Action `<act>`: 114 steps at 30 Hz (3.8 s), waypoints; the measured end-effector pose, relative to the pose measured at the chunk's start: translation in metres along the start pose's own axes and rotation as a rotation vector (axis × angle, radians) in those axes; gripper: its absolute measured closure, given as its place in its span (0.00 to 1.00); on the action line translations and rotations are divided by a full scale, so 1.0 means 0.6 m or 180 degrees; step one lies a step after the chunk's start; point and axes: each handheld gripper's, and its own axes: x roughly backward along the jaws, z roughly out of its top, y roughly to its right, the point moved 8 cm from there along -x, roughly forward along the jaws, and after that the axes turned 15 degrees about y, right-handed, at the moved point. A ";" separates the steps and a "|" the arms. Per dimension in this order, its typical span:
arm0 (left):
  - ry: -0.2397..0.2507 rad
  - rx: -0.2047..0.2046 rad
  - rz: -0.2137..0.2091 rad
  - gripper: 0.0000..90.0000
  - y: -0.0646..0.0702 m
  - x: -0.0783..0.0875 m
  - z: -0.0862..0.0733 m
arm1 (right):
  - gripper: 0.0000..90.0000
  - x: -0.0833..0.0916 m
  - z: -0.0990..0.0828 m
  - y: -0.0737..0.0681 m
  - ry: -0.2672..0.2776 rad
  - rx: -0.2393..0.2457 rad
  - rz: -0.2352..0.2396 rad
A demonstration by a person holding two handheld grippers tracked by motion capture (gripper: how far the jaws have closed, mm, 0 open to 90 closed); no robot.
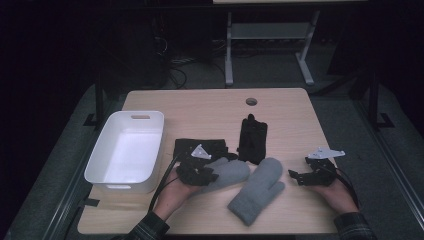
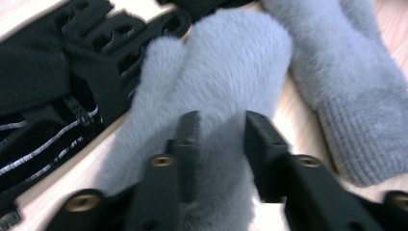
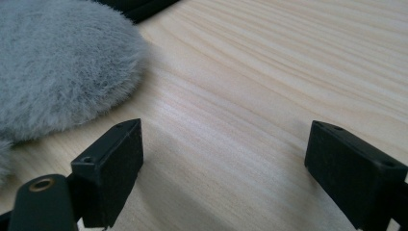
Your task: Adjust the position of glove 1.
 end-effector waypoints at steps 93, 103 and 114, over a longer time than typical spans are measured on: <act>0.0530 0.0409 -0.0207 0.99 -0.041 -0.036 0.119 | 1.00 0.032 0.019 -0.282 -0.0279 0.0615 0.2098; 0.0489 0.0393 -0.0214 0.99 -0.034 -0.043 0.116 | 1.00 0.009 0.028 -0.315 -0.0298 0.0742 0.2188; 0.0368 0.0302 -0.0440 0.99 0.021 -0.039 0.114 | 1.00 -0.012 0.037 -0.326 -0.0281 0.0799 0.2144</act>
